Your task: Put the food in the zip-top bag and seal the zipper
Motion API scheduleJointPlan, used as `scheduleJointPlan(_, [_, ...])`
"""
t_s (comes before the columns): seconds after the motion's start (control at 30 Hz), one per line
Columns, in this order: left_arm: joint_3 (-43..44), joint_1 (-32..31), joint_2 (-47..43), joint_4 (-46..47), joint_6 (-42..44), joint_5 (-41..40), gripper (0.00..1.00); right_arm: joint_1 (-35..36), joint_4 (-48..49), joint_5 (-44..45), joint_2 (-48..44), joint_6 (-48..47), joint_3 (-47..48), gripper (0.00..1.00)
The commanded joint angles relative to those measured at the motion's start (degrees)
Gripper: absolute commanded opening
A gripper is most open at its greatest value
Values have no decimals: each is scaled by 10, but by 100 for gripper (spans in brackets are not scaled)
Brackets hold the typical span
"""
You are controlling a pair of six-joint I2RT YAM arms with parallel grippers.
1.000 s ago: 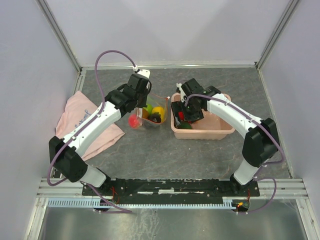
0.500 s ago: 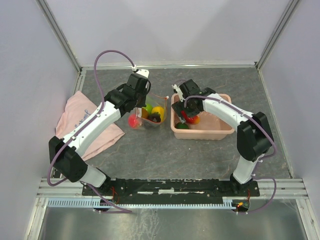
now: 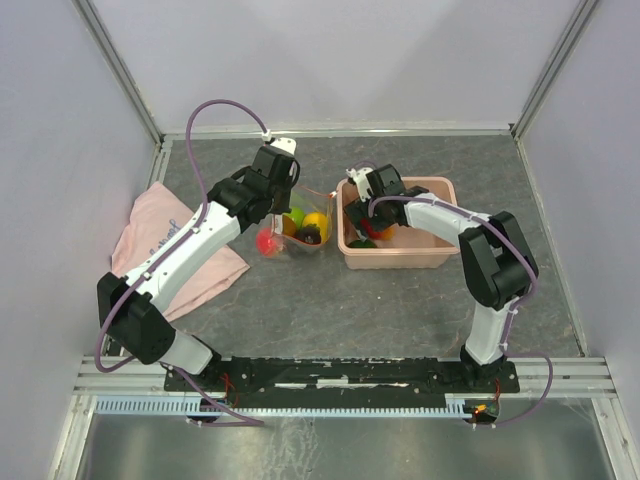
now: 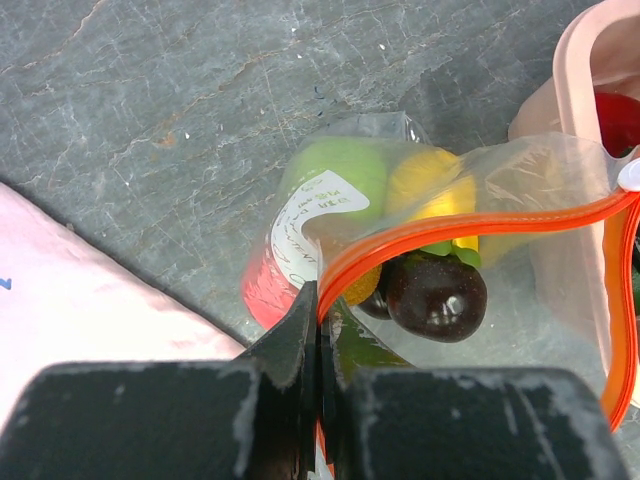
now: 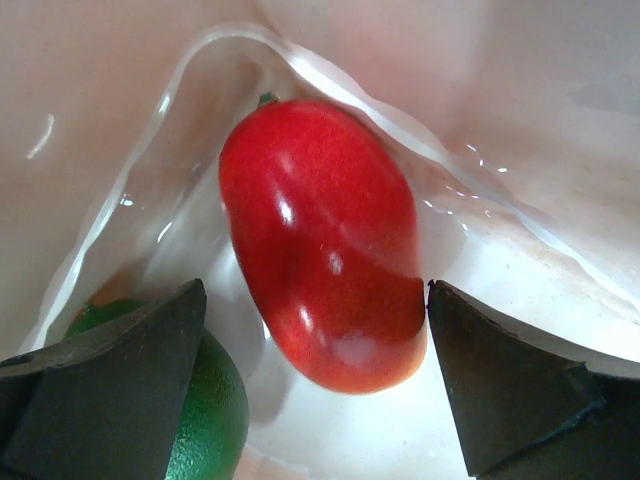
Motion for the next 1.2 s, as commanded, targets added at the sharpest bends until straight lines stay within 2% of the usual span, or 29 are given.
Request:
scheduleJointPlan(0.0, [25,7,-9,5,-12,-2,3,-13,61,-37,15,-1,-4,99])
scheduleJointPlan(0.2, [23,7,-10,5,-14,-1,3,-44,95,-52,13,53,-28,91])
scheduleJointPlan(0.4, [24,7,-7,6,-15,3,3,-66,106,-45,-3,125,-39,75])
scheduleJointPlan(0.6, [24,8,-8,6,-16,1,3,-69,97,-31,-45,149,-76,73])
scheduleJointPlan(0.67, [24,8,-6,6,-16,2,3,-70,101,-31,-59,149,-87,73])
scheduleJointPlan(0.8, [22,8,-5,12,-14,3,3,-70,163,-49,-80,126,-117,80])
scheduleJointPlan(1.0, [23,9,-5,13,-7,3,3,-69,200,-56,-57,87,-93,89])
scheduleJointPlan(1.17, [25,8,-4,13,-8,6,3,-66,192,-66,-20,71,-62,91])
